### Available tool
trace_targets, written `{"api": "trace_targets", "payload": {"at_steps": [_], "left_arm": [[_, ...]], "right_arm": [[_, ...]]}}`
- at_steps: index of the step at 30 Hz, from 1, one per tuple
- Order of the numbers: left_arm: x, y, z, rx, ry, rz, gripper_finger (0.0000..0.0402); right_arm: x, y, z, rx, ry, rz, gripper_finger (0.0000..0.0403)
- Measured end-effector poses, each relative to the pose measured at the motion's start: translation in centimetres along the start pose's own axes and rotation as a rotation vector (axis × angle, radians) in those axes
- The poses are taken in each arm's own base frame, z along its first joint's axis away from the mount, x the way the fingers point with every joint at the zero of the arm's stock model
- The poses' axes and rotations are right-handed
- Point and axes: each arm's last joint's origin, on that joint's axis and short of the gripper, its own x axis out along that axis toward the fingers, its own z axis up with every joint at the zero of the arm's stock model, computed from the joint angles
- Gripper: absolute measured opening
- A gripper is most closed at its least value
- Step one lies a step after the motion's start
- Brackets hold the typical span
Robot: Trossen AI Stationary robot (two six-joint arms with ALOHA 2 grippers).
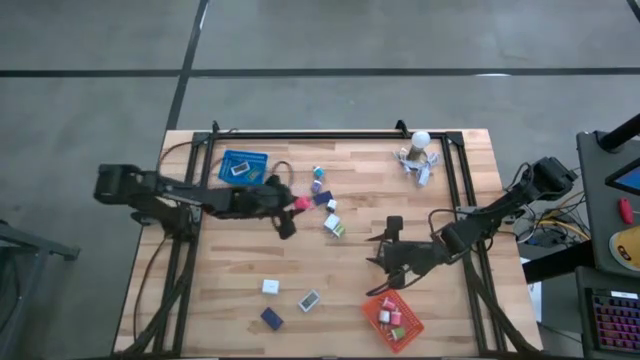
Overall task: Pick & Place Office items
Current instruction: Put the pink charger adapter into the orange bin
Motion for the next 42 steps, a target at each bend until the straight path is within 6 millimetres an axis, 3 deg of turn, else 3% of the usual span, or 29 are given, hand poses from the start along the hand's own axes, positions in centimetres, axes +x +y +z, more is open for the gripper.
{"api": "trace_targets", "payload": {"at_steps": [9,16,24,33,37,42], "left_arm": [[-4.0,1.4,-2.5,0.101,-0.254,-0.009,0.0144],[-5.0,1.4,-2.7,0.176,-0.375,-0.072,0.0144],[-5.1,1.1,-2.7,0.226,-0.412,-0.169,0.0144],[-5.3,0.4,-1.9,0.213,-0.481,-0.296,0.0144],[-4.3,-0.8,-1.6,0.222,-0.439,-0.339,0.0144],[-1.9,-3.8,-0.3,0.263,-0.404,-0.428,0.0144]], "right_arm": [[0.3,-0.6,-0.9,-0.032,-0.243,-0.032,0.0233],[0.3,-1.5,-2.2,0.028,-0.344,-0.031,0.0233],[-0.1,-2.9,-3.7,0.083,-0.467,-0.045,0.0233],[0.7,-5.3,-4.5,0.085,-0.478,-0.079,0.0233],[1.3,-6.7,-5.1,0.079,-0.457,-0.091,0.0233],[1.7,-8.2,-5.6,0.079,-0.454,-0.075,0.0233]]}}
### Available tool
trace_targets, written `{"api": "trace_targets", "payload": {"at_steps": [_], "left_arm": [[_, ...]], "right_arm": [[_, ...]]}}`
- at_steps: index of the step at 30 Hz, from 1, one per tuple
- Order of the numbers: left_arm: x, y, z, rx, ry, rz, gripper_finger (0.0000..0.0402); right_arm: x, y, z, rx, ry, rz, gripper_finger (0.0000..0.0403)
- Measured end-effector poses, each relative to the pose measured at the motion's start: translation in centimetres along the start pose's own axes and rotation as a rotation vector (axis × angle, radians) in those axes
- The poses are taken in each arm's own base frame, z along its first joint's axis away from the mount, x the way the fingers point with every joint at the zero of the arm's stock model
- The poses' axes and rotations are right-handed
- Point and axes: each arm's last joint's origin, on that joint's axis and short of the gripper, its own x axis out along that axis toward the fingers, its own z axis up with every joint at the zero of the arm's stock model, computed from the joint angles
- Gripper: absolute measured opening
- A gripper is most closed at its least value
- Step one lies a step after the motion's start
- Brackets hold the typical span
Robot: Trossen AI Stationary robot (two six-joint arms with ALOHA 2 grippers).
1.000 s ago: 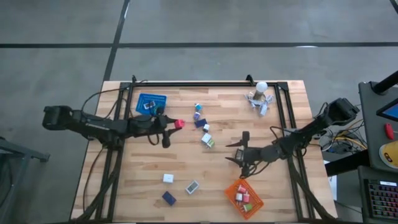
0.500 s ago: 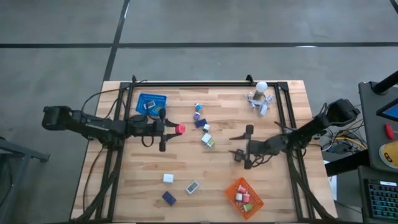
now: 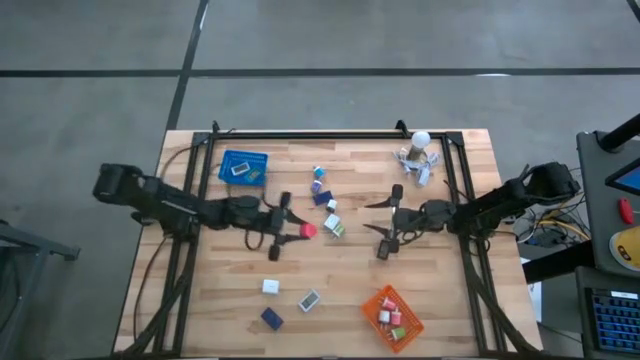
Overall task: Pick & Place Office items
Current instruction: Put the pink charger adapter into the orange bin
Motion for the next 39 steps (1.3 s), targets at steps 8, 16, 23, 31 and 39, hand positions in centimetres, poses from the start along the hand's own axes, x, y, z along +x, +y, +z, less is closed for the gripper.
{"api": "trace_targets", "payload": {"at_steps": [8,16,23,31,39], "left_arm": [[6.9,-1.5,1.8,0.041,0.036,-0.189,0.0144],[12.4,-3.2,3.8,0.104,0.143,-0.332,0.0144],[15.5,-4.7,6.5,0.181,0.187,-0.437,0.0144],[19.7,-6.3,7.3,0.216,0.188,-0.578,0.0144],[23.9,-7.2,6.3,0.226,0.213,-0.669,0.0144]], "right_arm": [[0.3,-1.8,-0.5,-0.012,0.009,-0.027,0.0232],[0.1,-3.3,-1.4,-0.019,0.053,-0.088,0.0230],[0.0,-4.1,-2.1,-0.014,0.102,-0.117,0.0230],[-0.1,-4.2,-2.4,0.005,0.120,-0.121,0.0230],[-0.1,-4.2,-2.5,0.007,0.138,-0.120,0.0230]]}}
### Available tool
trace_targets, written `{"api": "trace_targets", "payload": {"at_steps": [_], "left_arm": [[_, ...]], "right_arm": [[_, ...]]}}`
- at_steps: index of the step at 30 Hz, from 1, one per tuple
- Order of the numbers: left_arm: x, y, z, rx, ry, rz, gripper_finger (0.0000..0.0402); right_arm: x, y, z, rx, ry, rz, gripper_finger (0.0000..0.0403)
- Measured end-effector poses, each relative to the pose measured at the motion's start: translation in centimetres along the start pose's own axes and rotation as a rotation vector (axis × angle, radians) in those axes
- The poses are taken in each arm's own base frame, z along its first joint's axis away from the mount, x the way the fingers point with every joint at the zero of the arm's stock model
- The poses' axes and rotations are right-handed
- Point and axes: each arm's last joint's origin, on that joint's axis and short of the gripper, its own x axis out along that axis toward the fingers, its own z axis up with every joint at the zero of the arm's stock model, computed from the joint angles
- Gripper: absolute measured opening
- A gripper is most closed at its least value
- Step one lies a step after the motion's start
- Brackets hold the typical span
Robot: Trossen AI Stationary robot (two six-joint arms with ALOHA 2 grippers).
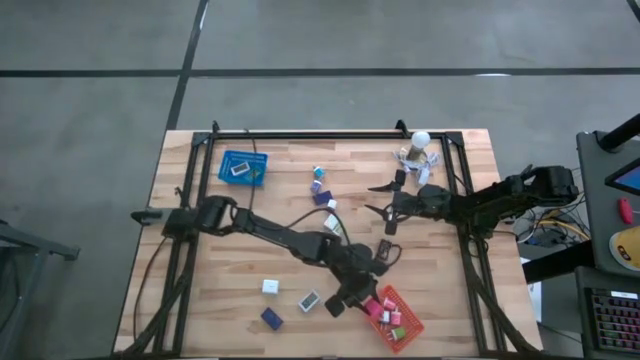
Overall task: Pick & Place Office items
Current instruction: Put the pink charger adapter into the orange bin
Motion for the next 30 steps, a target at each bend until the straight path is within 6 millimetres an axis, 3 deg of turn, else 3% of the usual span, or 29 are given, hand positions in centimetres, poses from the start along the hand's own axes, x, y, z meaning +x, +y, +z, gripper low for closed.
{"api": "trace_targets", "payload": {"at_steps": [10,30], "left_arm": [[1.8,0.7,-0.5,0.025,-0.019,-0.056,0.0144],[2.1,0.5,-2.1,-0.038,0.097,-0.006,0.0144]], "right_arm": [[0.0,0.0,-0.1,0.003,0.006,-0.004,0.0230],[0.0,-0.3,-0.1,0.001,0.010,-0.034,0.0230]]}}
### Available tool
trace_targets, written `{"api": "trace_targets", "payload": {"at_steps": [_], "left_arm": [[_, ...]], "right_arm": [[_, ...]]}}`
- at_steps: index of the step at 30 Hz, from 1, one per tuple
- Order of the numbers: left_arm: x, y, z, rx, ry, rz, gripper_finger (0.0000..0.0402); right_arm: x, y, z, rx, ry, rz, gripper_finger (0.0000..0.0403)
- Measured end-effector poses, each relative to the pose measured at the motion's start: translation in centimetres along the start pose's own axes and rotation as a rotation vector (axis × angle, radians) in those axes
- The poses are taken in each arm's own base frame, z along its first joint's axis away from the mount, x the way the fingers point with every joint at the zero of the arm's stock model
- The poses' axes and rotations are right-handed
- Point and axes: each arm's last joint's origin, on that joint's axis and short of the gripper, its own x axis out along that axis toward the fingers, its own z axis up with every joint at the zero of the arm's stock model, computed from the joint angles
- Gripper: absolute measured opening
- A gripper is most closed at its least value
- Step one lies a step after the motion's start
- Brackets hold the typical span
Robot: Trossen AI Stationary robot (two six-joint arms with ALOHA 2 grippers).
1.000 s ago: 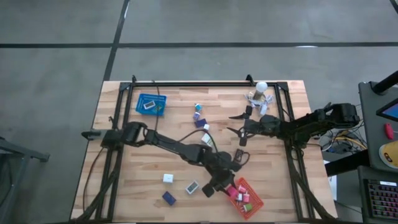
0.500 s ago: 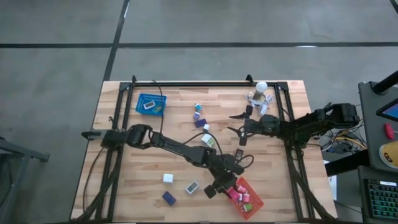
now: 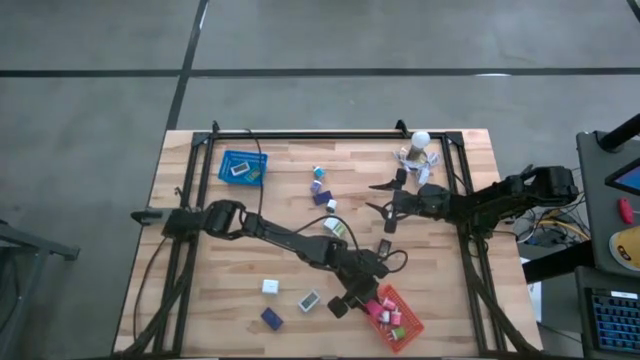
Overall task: Pick & Place Office items
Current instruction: Put the pink charger adapter into the orange bin
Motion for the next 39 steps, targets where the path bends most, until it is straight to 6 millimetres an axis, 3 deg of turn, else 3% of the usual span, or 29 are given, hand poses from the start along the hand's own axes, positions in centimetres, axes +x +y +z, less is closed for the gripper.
{"api": "trace_targets", "payload": {"at_steps": [33,39], "left_arm": [[0.00,0.01,-0.03,0.004,0.001,0.001,0.0144],[0.00,0.00,-0.02,0.011,-0.001,-0.003,0.0207]], "right_arm": [[0.04,-0.02,0.06,-0.003,-0.001,-0.004,0.0231],[0.04,-0.02,0.05,-0.003,0.000,-0.004,0.0231]]}}
